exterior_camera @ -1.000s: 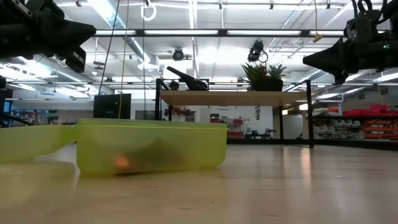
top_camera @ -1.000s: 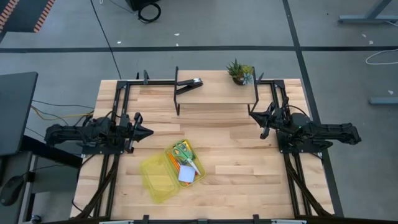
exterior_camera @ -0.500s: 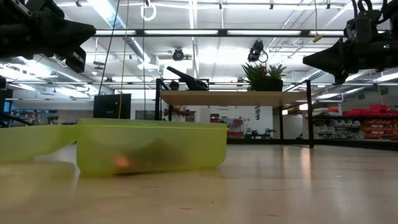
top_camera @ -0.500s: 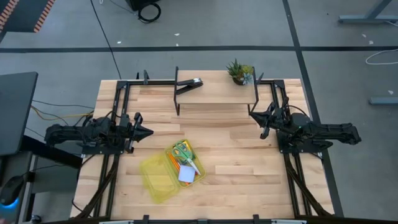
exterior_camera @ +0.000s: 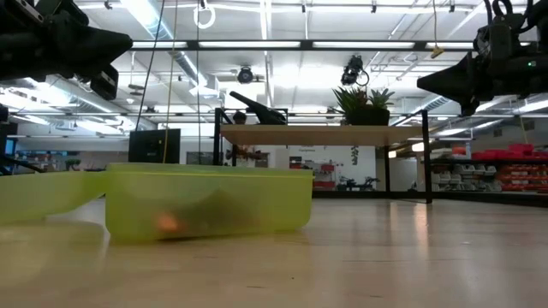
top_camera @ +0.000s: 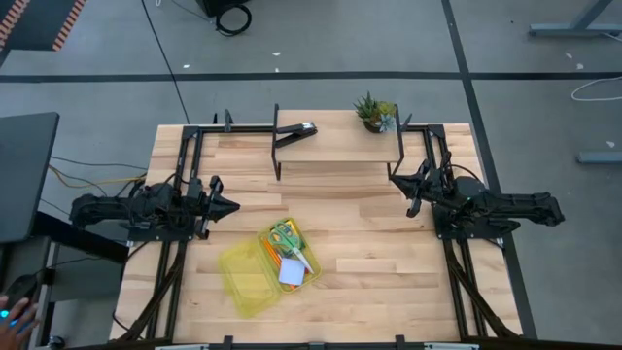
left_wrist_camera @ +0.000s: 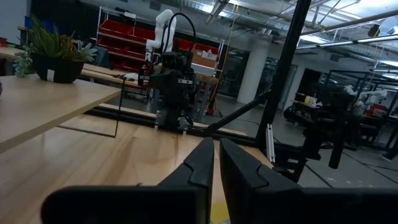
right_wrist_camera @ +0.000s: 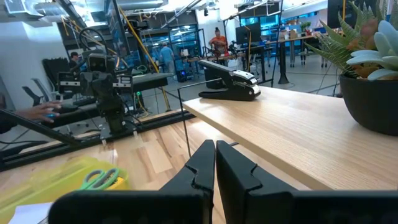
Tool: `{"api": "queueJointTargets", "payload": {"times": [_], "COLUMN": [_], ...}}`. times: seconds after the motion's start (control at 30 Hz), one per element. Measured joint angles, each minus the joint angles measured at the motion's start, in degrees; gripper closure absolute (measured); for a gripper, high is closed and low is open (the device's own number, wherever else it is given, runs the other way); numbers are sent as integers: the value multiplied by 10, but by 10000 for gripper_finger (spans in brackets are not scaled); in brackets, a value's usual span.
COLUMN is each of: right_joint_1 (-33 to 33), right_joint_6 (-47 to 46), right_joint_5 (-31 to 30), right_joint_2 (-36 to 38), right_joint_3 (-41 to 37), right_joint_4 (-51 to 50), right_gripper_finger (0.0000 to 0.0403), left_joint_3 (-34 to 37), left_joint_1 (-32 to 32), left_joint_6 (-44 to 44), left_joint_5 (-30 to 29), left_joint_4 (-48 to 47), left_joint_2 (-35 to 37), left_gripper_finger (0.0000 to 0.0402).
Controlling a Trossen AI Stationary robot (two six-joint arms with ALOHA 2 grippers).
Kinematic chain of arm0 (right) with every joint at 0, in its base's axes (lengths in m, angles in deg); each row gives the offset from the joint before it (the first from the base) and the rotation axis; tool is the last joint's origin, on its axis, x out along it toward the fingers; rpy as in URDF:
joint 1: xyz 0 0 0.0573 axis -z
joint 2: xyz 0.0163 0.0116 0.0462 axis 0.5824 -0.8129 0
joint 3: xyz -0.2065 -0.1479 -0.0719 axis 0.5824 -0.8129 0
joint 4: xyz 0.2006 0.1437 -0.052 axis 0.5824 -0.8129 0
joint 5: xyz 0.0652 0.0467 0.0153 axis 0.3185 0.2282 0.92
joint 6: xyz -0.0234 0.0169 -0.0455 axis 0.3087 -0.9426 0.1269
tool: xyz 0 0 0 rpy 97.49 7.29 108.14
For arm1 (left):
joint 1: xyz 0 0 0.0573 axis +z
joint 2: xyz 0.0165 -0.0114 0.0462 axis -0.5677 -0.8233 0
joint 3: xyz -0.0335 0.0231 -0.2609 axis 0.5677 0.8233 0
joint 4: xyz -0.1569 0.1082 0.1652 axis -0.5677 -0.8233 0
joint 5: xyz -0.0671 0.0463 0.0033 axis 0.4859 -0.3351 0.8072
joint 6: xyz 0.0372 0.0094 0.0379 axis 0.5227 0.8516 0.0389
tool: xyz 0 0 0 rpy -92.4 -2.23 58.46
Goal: Pack school essentials
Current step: Return to Home Position
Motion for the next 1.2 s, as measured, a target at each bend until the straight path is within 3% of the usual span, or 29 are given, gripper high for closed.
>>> {"api": "queueJointTargets", "payload": {"times": [1.2], "right_joint_1": [0], "right_joint_6": [0], "right_joint_5": [0], "right_joint_2": [0], "right_joint_3": [0], "right_joint_4": [0], "right_gripper_finger": [380], "left_joint_3": [0], "left_joint_1": [0], "left_joint_6": [0], "left_joint_5": [0], "left_joint_4": [0], "left_joint_2": [0], "left_gripper_finger": [367]}}
